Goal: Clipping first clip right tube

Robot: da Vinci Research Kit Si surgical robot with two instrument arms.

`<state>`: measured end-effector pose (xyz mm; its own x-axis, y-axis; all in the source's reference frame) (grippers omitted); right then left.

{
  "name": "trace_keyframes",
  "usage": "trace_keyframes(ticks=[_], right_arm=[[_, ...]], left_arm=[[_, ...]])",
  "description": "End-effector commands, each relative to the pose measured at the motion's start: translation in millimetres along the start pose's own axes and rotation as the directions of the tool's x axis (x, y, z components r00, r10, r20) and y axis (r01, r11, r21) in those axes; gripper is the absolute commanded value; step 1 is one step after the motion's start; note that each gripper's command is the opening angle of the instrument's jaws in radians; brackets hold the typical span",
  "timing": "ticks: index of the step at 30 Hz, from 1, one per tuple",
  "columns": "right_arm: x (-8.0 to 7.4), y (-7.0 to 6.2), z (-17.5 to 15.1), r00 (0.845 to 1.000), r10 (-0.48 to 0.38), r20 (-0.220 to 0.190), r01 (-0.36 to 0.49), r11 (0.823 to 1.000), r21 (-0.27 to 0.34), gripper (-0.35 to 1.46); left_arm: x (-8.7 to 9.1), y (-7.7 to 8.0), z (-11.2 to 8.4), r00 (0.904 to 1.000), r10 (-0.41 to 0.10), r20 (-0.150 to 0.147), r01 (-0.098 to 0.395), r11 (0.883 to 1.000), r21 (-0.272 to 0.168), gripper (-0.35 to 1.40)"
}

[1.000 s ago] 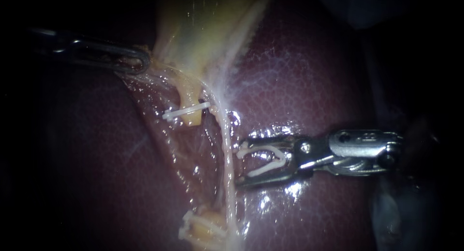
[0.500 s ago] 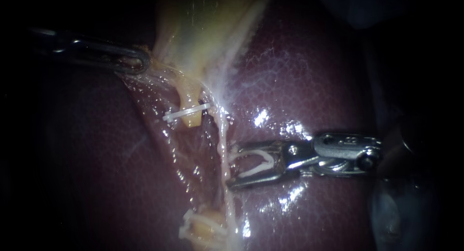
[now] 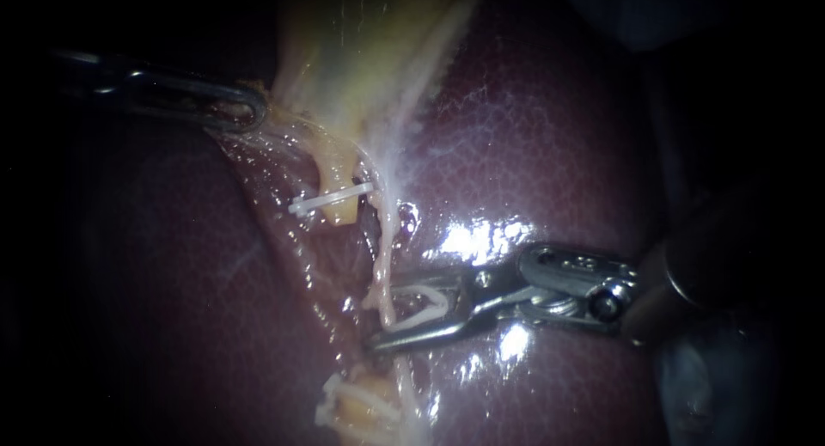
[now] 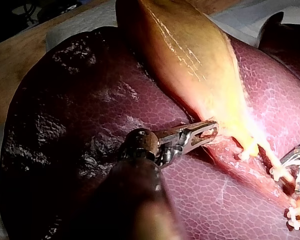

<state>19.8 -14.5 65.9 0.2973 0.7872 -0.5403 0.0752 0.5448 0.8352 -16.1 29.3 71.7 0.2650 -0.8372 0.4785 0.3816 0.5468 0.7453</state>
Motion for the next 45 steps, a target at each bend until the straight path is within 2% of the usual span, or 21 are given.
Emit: trace_keyframes(ticks=[1, 9, 15, 27, 33, 36, 40, 45], right_arm=[[0.3, -0.3, -0.1, 1.0, -0.002, -0.002, 0.002, 1.0, 0.008, 0.5], [2.1, -3.6, 0.0, 0.999, 0.028, -0.036, -0.024, 0.995, 0.095, 0.49], [2.8, -5.1, 0.1, 0.998, 0.036, -0.043, -0.03, 0.992, 0.121, 0.49], [2.3, -4.8, -0.1, 0.998, 0.043, -0.041, -0.038, 0.992, 0.121, 0.35], [2.0, -4.8, -0.1, 0.998, 0.056, -0.028, -0.052, 0.989, 0.142, 0.24], [1.9, -4.8, -0.1, 0.999, 0.049, -0.016, -0.046, 0.985, 0.165, 0.09], [1.8, -4.8, -0.1, 0.999, 0.039, 0.002, -0.038, 0.979, 0.199, -0.35], [1.8, -4.7, 0.0, 0.998, 0.06, 0.008, -0.06, 0.977, 0.203, -0.35]], left_arm=[[0.0, 0.0, 0.0, 1.0, 0.0, 0.0, 0.0, 1.0, 0.0, -0.35], [0.0, 0.0, 0.0, 1.0, 0.0, 0.0, 0.0, 1.0, 0.0, -0.35], [0.0, 0.0, 0.0, 1.0, 0.0, 0.0, 0.0, 1.0, 0.0, -0.35], [0.0, 0.0, 0.0, 1.0, 0.0, 0.0, 0.0, 1.0, 0.0, -0.35], [0.0, 0.0, 0.0, 1.0, 0.0, 0.0, 0.0, 1.0, 0.0, -0.35], [0.0, 0.0, 0.0, 1.0, 0.0, 0.0, 0.0, 1.0, 0.0, -0.35], [0.0, 0.0, 0.0, 1.0, 0.0, 0.0, 0.0, 1.0, 0.0, -0.35], [0.0, 0.0, 0.0, 1.0, 0.0, 0.0, 0.0, 1.0, 0.0, -0.35]])
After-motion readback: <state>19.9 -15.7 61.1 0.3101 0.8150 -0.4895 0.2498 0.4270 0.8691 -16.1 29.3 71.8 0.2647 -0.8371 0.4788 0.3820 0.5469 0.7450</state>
